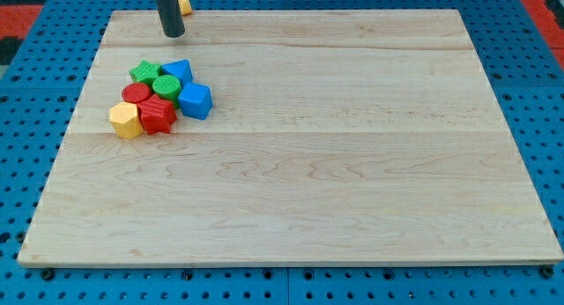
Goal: Push the green circle and blue cube towards the center
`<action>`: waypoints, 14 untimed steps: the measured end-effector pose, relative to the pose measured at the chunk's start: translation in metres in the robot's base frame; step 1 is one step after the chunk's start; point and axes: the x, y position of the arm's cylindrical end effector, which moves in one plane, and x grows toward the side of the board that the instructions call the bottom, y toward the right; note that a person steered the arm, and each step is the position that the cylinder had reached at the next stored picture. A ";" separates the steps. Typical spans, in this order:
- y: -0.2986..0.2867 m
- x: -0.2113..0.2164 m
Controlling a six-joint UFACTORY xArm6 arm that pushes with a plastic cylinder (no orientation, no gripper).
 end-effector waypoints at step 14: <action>0.029 0.128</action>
